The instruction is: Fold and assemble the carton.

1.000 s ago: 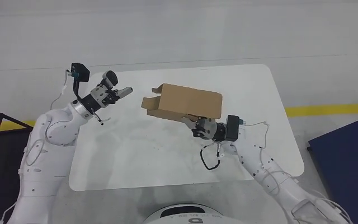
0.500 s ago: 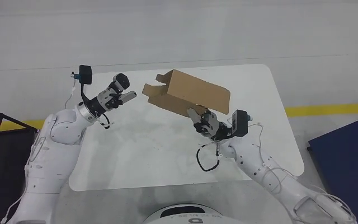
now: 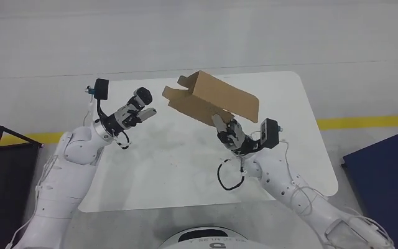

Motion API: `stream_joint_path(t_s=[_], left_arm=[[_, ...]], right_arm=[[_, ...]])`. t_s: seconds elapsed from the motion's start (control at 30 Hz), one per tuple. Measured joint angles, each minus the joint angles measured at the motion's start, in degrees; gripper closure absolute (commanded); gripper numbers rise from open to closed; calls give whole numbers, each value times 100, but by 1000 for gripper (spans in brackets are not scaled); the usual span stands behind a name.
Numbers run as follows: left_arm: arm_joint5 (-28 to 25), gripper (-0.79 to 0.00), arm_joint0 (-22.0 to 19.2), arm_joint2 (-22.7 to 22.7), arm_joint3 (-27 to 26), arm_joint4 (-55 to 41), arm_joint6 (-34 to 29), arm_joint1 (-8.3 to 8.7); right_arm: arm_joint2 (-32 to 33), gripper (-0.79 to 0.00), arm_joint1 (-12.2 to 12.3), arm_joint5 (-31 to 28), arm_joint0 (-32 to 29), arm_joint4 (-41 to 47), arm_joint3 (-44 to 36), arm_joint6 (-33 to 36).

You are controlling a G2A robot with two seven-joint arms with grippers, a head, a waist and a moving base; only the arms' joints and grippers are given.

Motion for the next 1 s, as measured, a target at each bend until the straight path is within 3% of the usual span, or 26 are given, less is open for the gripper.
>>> stream_joint_path(t_s=[0.2,0.33,0.7,1.0], left_arm=[[-254,-785,-66,190,164,-666,-300,2],[-119,-785,-165,224,70,-736,-407,4],[697,-785,-562,518,-201,318,-343,-75],[792,-785,-510,500,-78,537,-79,-96]], right_arm=[[-197,0,-170,519,238,-823,637,-486],[-294,0,-287,671,375,-981,928,-538],[-412,0,-491,661,527,-1220,1151,-446],[-300,0,-513,615,376,-1367,1143,-615]])
